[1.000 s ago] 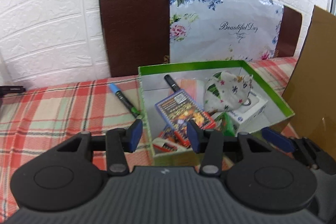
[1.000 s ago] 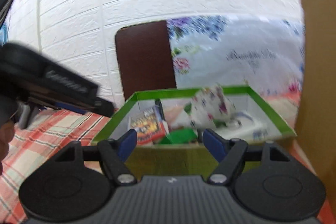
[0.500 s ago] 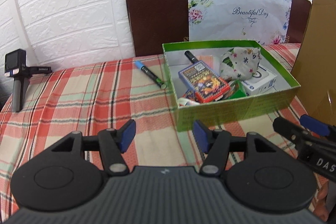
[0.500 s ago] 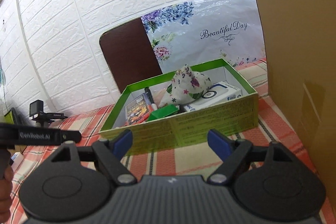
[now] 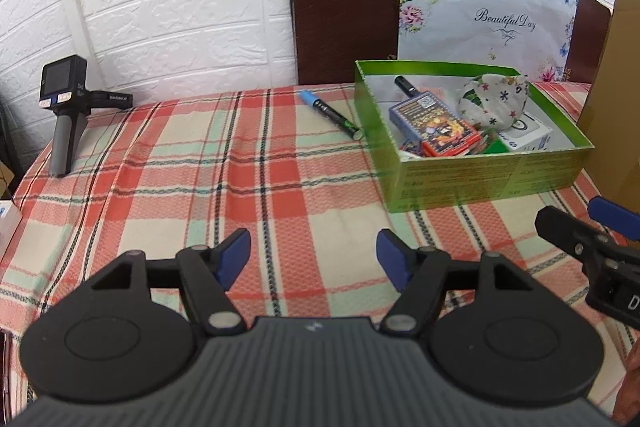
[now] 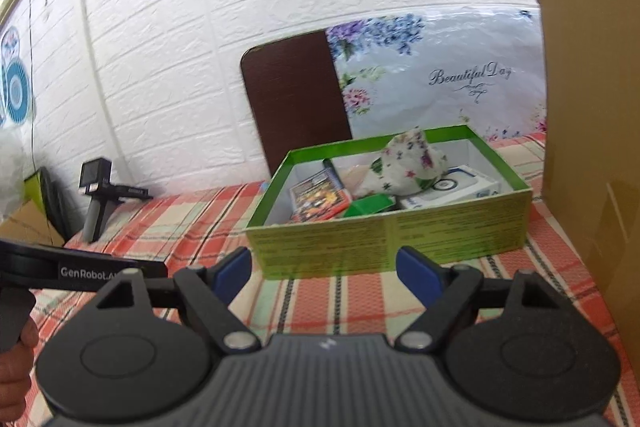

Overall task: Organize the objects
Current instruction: 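Withdraw the left tool and move the right tool to the blue-capped marker, then grasp the blue-capped marker with the right tool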

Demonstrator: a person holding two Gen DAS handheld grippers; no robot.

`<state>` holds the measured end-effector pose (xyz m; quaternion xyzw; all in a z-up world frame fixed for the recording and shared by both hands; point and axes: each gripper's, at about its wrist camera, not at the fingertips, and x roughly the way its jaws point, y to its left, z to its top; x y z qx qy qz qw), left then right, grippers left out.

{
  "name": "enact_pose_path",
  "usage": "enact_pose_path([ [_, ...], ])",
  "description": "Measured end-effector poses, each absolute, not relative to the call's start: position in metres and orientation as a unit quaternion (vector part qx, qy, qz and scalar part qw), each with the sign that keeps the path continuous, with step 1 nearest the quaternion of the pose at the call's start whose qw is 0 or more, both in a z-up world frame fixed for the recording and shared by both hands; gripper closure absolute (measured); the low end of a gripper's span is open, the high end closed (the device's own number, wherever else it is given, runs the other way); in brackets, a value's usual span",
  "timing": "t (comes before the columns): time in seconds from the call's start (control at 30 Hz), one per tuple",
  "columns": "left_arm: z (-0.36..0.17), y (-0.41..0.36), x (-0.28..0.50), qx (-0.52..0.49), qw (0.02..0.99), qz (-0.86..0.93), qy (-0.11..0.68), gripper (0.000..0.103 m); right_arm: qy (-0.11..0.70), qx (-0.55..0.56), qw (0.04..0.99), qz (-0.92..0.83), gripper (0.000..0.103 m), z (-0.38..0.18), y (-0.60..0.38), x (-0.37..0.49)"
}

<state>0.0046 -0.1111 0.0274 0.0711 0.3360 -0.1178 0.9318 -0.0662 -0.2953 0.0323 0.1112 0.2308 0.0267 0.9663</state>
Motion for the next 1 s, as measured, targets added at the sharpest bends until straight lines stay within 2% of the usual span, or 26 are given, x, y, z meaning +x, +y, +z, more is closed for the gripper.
enact_pose_path([
  [0.23, 0.018, -0.083, 0.017, 0.052, 0.931, -0.115, 0.342, 0.027, 0.25, 0.092, 0.963, 0.036, 0.021, 0.033, -0.271, -0.057],
  [0.53, 0.006, -0.053, 0.034, 0.026, 0.932, -0.113, 0.342, 0.017, 0.273, 0.054, 0.958, 0.065, 0.022, 0.034, -0.232, -0.042],
  [0.7, -0.005, -0.03, 0.051, 0.016, 0.933, -0.105, 0.345, 0.014, 0.296, 0.015, 0.949, 0.103, 0.033, 0.028, -0.203, -0.028],
  [0.77, -0.011, -0.017, 0.058, 0.015, 0.935, -0.094, 0.341, 0.009, 0.306, -0.001, 0.944, 0.12, 0.045, 0.025, -0.19, -0.02],
  [1.0, -0.044, 0.034, 0.083, 0.039, 0.955, -0.021, 0.293, 0.007, 0.319, -0.105, 0.929, 0.156, 0.057, 0.032, -0.15, 0.052],
])
